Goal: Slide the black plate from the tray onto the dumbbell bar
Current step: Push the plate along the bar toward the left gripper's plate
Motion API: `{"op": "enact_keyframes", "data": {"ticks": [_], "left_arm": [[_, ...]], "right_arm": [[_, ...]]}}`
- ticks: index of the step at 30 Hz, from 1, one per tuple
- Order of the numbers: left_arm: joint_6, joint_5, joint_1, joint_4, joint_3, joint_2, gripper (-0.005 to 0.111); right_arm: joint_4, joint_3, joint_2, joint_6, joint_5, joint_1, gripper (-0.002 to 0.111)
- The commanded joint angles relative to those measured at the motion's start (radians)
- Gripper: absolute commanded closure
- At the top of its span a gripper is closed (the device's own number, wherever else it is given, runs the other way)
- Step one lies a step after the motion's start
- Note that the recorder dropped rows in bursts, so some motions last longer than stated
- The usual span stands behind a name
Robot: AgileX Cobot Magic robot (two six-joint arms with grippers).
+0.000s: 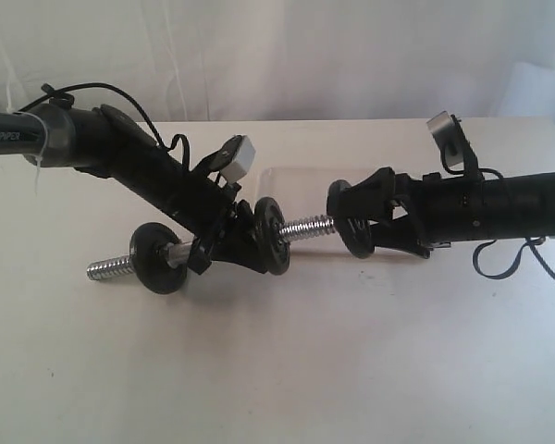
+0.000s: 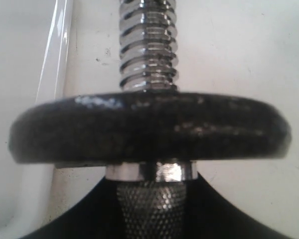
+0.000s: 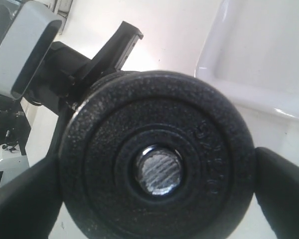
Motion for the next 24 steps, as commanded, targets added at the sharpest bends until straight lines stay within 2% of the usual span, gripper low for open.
{"op": "enact_keyframes", "data": {"ticks": [1,10,17,24], "left_arm": [[0.087,0.105,-0.023,-0.332,-0.005,-0.021,0.107],[0.119,0.105,-0.009,-0.371,-0.005,-0.021,0.107],[0.153,0.175,0.038,-0.455,-0.005,-0.021,0.107],[0.196,0.206,0.044,-0.544,-0.005,-0.021,0.107]], "right_arm": [[0.102,0.001,-0.011,-0.02,0.06,0.02,0.108],[0.146,0.001,-0.011,-0.07,0.069,0.02,0.108],[0.143,0.001,-0.011,-0.067,0.05,0.02,0.108],[0.172,0.001,-0.011,-0.147,0.114,0.02,0.108]]}}
